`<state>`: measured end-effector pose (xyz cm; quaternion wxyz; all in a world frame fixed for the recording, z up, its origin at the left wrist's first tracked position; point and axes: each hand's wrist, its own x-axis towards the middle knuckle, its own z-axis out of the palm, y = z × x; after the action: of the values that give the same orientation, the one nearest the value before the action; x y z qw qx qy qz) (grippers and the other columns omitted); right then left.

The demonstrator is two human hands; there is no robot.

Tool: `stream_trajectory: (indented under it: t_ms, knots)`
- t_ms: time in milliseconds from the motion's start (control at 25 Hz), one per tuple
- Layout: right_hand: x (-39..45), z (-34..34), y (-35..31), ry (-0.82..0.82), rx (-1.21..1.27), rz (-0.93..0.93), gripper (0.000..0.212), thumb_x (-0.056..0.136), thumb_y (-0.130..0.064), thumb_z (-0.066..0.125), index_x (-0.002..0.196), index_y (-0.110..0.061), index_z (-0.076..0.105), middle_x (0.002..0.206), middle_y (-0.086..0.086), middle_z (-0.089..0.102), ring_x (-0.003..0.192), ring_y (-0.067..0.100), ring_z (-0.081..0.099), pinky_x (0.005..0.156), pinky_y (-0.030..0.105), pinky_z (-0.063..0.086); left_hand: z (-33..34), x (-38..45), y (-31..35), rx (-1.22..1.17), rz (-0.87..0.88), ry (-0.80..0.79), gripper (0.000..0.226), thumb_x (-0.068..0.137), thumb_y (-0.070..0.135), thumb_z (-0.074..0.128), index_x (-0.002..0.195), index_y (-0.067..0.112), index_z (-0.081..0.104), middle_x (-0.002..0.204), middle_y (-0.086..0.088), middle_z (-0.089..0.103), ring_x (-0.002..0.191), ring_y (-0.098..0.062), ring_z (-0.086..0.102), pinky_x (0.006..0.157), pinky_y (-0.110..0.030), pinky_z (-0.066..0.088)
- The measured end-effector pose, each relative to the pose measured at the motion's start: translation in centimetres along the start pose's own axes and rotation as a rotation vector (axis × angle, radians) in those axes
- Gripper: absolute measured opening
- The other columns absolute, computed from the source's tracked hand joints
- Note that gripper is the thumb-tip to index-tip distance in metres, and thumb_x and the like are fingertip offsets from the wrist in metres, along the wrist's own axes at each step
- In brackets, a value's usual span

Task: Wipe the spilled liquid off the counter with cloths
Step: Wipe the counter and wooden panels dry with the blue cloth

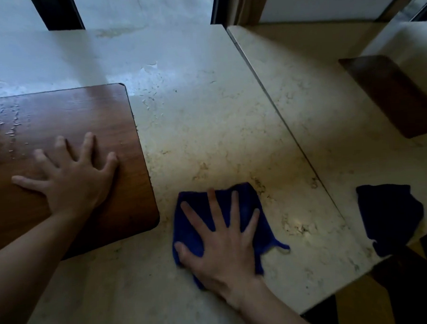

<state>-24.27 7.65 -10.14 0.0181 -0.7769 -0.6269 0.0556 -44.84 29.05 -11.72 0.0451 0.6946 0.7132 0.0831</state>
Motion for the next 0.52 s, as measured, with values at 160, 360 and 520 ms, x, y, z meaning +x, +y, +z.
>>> stream_trajectory:
  t_ms: [160, 360, 520]
  knots:
    - [10.3, -0.3, -2.1, 0.046, 0.068, -0.076, 0.073, 0.085, -0.080, 0.026, 0.151, -0.051, 0.016, 0.166, 0.000, 0.008, 0.148, 0.044, -0.004, 0.103, 0.078, -0.002, -0.4, -0.3, 0.2, 0.011, -0.002, -0.039, 0.074, 0.084, 0.078, 0.022, 0.149, 0.043, 0.024, 0.157, -0.013, 0.021, 0.141, -0.051, 0.017, 0.096, -0.087, 0.011]
    - [25.1, -1.4, -4.3, -0.010, 0.040, -0.091, 0.071, 0.085, -0.079, 0.017, 0.150, -0.054, 0.004, 0.166, -0.001, -0.004, 0.147, 0.042, -0.014, 0.101, 0.077, -0.008, 0.0, -0.3, 0.3, 0.074, -0.079, -0.088, 0.073, 0.083, 0.076, 0.026, 0.149, 0.047, 0.023, 0.158, -0.011, 0.022, 0.141, -0.046, 0.019, 0.095, -0.085, 0.020]
    - [37.6, -2.4, -5.4, -0.097, 0.050, -0.063, 0.073, 0.084, -0.080, 0.014, 0.149, -0.055, -0.005, 0.164, -0.002, -0.016, 0.145, 0.044, -0.021, 0.098, 0.080, -0.010, -0.3, -0.2, 0.2, 0.129, -0.110, -0.147, 0.076, 0.080, 0.079, 0.023, 0.150, 0.051, 0.017, 0.159, -0.009, 0.020, 0.143, -0.046, 0.019, 0.097, -0.085, 0.019]
